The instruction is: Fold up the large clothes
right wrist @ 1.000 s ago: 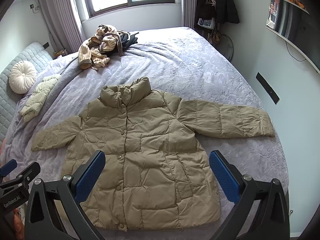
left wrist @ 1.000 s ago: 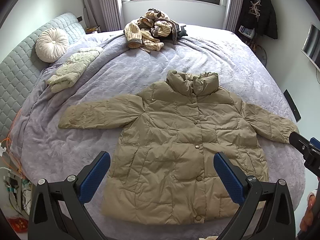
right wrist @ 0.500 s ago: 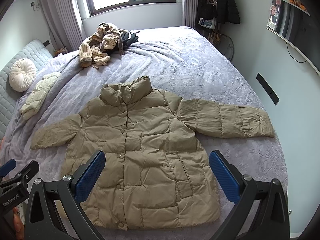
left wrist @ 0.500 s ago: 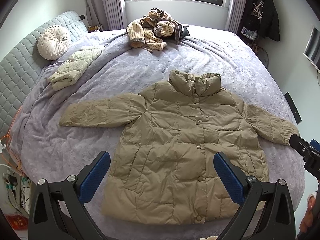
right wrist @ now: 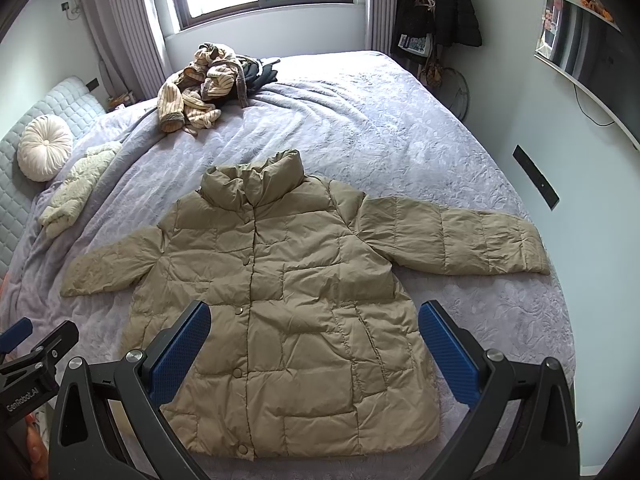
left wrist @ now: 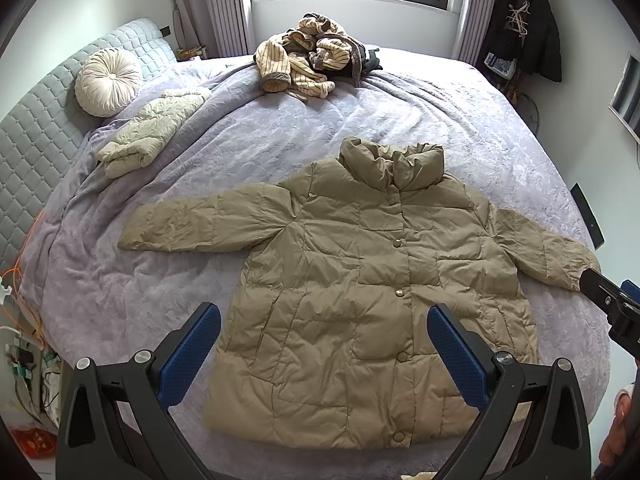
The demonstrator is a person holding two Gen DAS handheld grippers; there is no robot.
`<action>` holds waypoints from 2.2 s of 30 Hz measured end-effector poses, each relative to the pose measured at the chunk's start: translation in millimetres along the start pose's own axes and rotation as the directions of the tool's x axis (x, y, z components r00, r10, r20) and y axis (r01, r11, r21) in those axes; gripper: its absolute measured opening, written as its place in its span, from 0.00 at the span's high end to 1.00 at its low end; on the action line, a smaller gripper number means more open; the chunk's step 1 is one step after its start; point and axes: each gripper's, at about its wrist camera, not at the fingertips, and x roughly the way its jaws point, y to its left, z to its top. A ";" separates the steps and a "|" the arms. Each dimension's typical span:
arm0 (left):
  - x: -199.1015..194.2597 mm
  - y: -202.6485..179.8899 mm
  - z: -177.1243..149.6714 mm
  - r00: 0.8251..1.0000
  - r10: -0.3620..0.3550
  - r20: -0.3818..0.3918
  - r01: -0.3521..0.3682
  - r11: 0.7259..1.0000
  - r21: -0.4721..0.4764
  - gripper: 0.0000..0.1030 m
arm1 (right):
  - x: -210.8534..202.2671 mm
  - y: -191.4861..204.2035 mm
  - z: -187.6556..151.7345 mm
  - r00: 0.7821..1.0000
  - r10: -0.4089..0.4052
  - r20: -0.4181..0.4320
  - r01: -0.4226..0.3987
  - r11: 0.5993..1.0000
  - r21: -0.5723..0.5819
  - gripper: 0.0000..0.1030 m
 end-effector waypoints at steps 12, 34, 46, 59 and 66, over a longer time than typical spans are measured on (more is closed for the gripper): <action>-0.1 -0.3 0.6 1.000 0.000 -0.002 0.000 1.000 0.001 0.00 | 1.3 0.8 0.1 1.000 -0.002 -0.001 0.002 1.000 -0.003 0.00; 1.5 2.6 -0.1 1.000 -0.002 -0.006 0.002 1.000 0.000 0.00 | 2.7 2.9 1.6 1.000 -0.005 -0.006 0.005 1.000 -0.006 0.00; 1.4 1.9 0.7 1.000 -0.003 -0.007 0.003 1.000 -0.001 0.00 | 3.1 4.5 2.1 1.000 -0.008 -0.008 0.008 1.000 -0.006 0.00; 1.8 4.0 -1.3 1.000 -0.004 -0.008 0.004 1.000 -0.002 0.00 | 4.0 5.2 1.9 1.000 -0.010 -0.009 0.010 1.000 -0.005 0.00; 1.7 7.2 -5.1 1.000 -0.004 -0.010 0.003 1.000 -0.003 0.00 | 5.1 7.8 1.5 1.000 -0.008 -0.012 0.007 1.000 -0.005 0.00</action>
